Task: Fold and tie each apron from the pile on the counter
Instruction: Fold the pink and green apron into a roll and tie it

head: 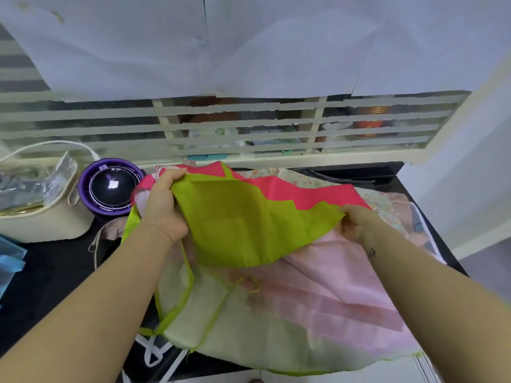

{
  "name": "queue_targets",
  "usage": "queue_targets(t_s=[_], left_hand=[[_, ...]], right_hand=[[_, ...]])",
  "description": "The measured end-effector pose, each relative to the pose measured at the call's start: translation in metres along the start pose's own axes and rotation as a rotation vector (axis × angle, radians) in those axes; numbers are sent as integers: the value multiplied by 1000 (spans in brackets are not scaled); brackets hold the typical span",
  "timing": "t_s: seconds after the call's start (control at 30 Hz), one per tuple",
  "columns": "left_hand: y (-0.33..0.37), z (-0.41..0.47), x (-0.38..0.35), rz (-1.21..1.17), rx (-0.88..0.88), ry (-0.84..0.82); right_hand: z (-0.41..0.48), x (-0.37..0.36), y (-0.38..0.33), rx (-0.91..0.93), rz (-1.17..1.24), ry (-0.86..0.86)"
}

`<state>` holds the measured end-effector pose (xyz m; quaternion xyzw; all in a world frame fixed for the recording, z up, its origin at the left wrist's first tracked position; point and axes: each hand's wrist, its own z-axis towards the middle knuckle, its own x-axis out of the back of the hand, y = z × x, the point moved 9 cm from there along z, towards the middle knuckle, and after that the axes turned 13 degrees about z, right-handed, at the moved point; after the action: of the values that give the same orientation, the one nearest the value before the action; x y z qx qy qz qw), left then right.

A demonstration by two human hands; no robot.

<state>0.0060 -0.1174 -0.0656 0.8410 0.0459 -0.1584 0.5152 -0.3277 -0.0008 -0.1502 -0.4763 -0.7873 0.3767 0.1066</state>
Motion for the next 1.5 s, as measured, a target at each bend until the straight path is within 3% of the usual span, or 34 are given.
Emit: queue_targets(t_s=[0.17,0.23,0.43,0.63,0.77,0.87,0.97,1.07,1.17,1.3,1.43,1.5], left_hand=[[28,14,-9,-70,-58,56],[37,20,-13,-123,-74,92],[58,34,-13,-239,-105,156],[84,39,-11,-290,-202,86],[76,33,2,-216,-189,65],[47,25,22,-111,-116,91],[23,8,30,-84,-74,61],[-1,-1,38,-102,-42,-10],[-20,-14,42,-72,17,21],[1,-19,82,-137,-90,320],[28,-46,125,226,-380,755],[20,-53,130,379,-414,795]], right_hand=[[-5,-28,-103,304,-35,2],[-15,-51,-134,399,27,-113],[-47,-100,-206,712,-18,-207],[-67,-124,-273,927,138,-350],[-136,-108,-236,924,295,-332],[-112,-53,-171,854,463,-154],[-84,3,-93,750,414,92],[-75,37,-35,673,285,204],[-69,61,-5,641,162,281],[-77,77,-4,700,81,302],[-98,96,4,777,-46,380],[-97,104,23,746,-184,378]])
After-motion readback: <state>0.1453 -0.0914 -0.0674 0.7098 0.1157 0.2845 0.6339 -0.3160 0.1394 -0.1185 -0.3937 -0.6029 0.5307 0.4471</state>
